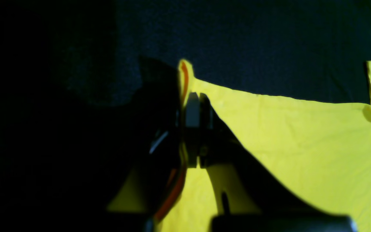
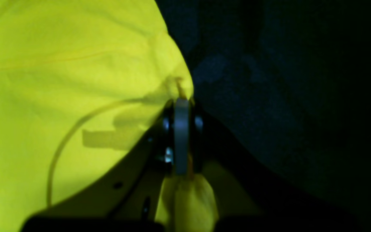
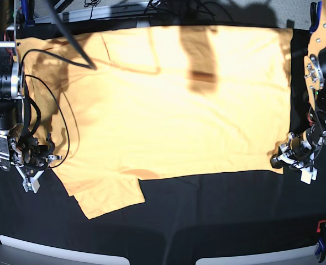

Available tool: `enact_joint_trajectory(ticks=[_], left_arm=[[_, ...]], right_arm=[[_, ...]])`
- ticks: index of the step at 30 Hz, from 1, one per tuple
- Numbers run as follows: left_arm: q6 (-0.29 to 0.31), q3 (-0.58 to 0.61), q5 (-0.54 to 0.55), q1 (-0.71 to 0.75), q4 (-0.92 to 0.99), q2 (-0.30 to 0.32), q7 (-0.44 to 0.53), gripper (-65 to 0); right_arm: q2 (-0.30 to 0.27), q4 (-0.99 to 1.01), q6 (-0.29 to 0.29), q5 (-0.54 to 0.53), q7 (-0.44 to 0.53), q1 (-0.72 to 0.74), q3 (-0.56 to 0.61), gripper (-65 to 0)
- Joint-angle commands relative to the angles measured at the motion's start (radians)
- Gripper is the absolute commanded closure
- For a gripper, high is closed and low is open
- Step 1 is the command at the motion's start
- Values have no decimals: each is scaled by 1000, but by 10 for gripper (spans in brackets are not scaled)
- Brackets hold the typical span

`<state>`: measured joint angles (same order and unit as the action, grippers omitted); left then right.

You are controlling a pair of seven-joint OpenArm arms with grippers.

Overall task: Layout the t-shirt on the table in an organized manner, then fold the t-shirt properly
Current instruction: 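Grasp the shirt's side edges near the hem with both grippers, then lift the hem and fold it over toward the collar with both grippers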

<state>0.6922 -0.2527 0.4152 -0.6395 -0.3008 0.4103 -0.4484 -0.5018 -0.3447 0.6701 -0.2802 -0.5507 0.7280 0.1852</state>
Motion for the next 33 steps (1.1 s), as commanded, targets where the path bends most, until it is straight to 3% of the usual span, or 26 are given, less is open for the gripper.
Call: enact_joint_trajectory(ticks=[1,4,8,13,17,23,28,33], left_arm=[[6,1,5,-25,-9,11,16,0],[6,1,5,-20,-38,11,23,0],[6,-2,18,48,-241,11,-9,0],[-128,-30,120,167,-530,11,-47,0],[-128,-42,144,247,-686,11,-81,0],[-177,-43,144,357,-813,11,-93,0],[-177,-58,150,452,-923,11,-109,0],[-177,-149,219,552,-1033,11,-140,0]], right_arm=[[-11,-21,12,11,-11,19,-2,0],[-26,-84,28,10,-9,8,-2,0],[-75,-227,28,-41,-11,-64,-2,0],[-147,-405,28,-105,-10,-196,-3,0],[-202,-530,28,-158,-11,-286,-25,0],[-224,-700,28,-174,-46,-436,-225,0],[-224,-840,28,-174,-58,-588,-391,0],[-224,-983,28,-188,-60,-759,-528,0]])
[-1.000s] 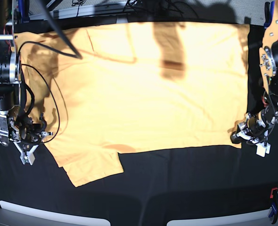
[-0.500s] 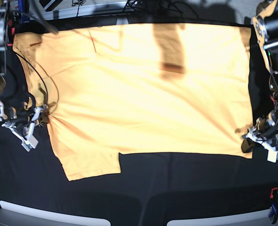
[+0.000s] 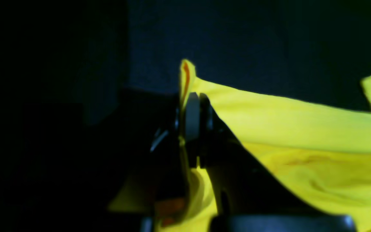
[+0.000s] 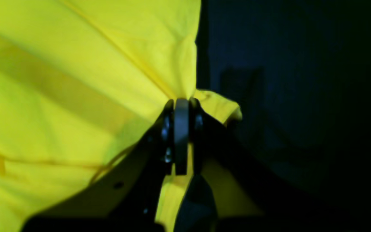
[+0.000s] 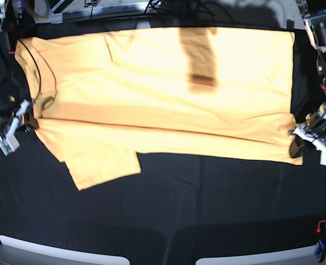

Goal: Layout the t-shirt on the table in an organized manner, then fold the t-shirt properly

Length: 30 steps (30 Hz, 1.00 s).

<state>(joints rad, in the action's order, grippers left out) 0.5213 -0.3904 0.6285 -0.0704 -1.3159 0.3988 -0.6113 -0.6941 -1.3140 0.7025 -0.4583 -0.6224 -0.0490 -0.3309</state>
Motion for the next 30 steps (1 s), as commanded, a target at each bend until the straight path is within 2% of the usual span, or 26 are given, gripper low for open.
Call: enact_joint_trajectory(ticks=[1,4,11,18,20,21,23,24,25,27,30], left_arm=[[-6,-32,10,2,-35,23,14,0],[-5,-80,9,59,-78,23,-3,0],[18,-108,9,200,-156,22,-16,0],[18,-108,9,286,-197,23,-15,0],[18,-108,9,286,-197,23,-5,0],[18,-108,9,285,-197,23,3,0],[18,-108,12,284,-197,23,9,0],[18,-108,12,284,-197,22,10,0],[18,-108,12,283,-197,23,10,0],[18,-108,12,284,-197,22,10,0],[18,-108,12,283,-197,22,10,0]], right_arm=[[-31,-40,-4,-30,7,-17,-42,0],[-29,-119,-4,-72,-10,-116,-136,0],[11,-273,-4,-69,-34,-289,-319,0],[41,-300,-4,-78,-41,-353,-407,0],[41,-300,-4,-118,-41,-352,-406,0],[41,-300,-4,-151,-41,-349,-401,-17],[41,-299,-4,-192,-39,-332,-382,-200],[41,-297,-4,-203,-40,-314,-365,-268],[40,-295,-4,-204,-43,-293,-340,-302],[41,-291,-5,-205,-91,-238,-273,-304],[41,-288,-66,-212,-217,-136,-138,-304]])
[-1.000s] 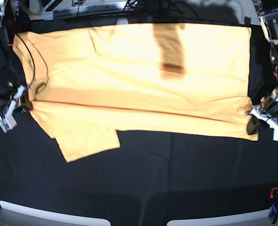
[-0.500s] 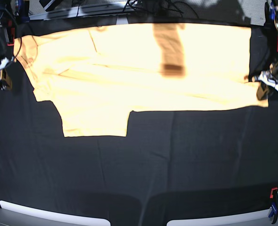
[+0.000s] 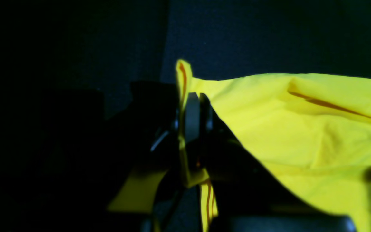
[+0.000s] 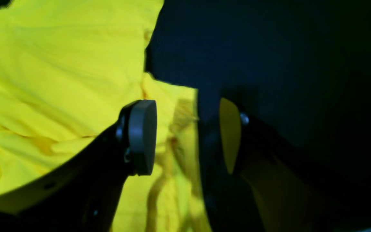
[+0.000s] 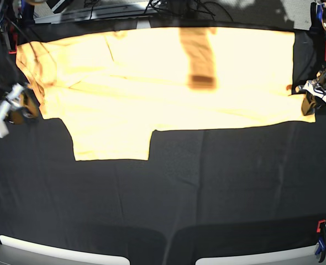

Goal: Layout the t-shirt on the table in an organized manner, then fold the t-shirt properly

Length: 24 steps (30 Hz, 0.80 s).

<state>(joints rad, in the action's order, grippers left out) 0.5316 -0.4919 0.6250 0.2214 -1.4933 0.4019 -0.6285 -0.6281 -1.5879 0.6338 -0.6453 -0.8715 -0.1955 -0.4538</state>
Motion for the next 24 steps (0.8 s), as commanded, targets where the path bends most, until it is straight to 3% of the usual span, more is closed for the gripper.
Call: enact_joint_trajectory(ticks=[1,4,6,11,20,24], left_arm=[[7,-6,16,-8,-19,19,27,0],[7,-6,15,-8,-19,19,31,0],[7,-6,15,-8,-19,19,31,0],[7,-6,15,-8,-19,19,31,0],[7,-6,15,-8,-19,19,31,0],[7,-6,14,-8,-19,19,37,0]], right_arm=[[-23,-14,-13,-39,-4,44,27,-304],[-23,-14,-52,-117,-101,138,130,-303],[-19,-12,-77,-107,-158,186,183,-303],[-14,69,-97,-65,-150,215,236,-303],[-14,289,-91,-87,-192,327,239,-284],[-11,347,-16,-214,-319,365,239,-283]])
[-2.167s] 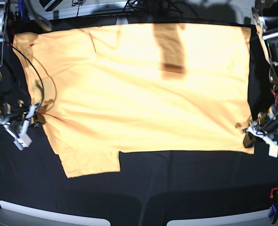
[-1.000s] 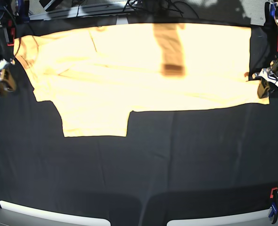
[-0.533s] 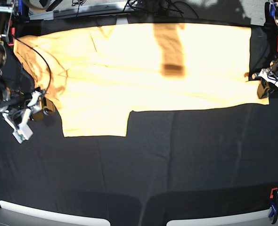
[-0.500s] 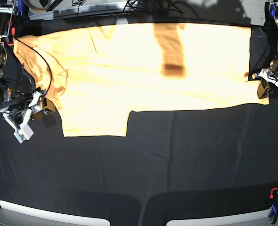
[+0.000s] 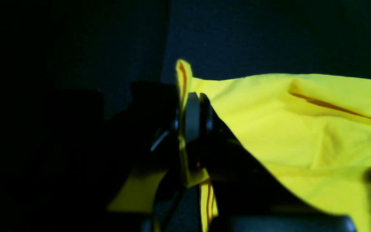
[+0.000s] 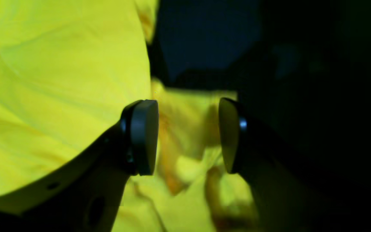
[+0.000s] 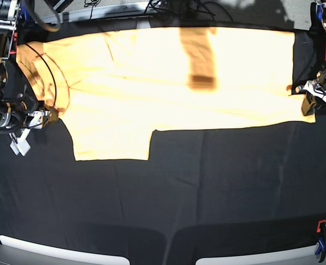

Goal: Layout the t-shirt on the table in an organized manner, then fold the t-shirt properly

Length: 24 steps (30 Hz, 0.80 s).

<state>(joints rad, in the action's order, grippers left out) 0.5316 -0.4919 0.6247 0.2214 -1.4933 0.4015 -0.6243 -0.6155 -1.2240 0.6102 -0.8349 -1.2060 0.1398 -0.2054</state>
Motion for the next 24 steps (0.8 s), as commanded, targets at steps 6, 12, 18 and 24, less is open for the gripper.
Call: enact_joint_trajectory(ticks=[6,12,18,24], left_arm=[[7,-6,13,-8,-19,19,48,0],[7,-6,13,-8,-19,19,48,0],[7,-6,12,-8,-19,19,48,0],[7,-7,12,-8,-19,19,48,0]], right_arm=[[-24,-15,18,-63,-11,41,-9,-283],[7,-15,19,-37,-10,43,-9,-279],[62,-15,19,43,25,43,7,-279],[62,-15,18,124,40,43,82,-278]])
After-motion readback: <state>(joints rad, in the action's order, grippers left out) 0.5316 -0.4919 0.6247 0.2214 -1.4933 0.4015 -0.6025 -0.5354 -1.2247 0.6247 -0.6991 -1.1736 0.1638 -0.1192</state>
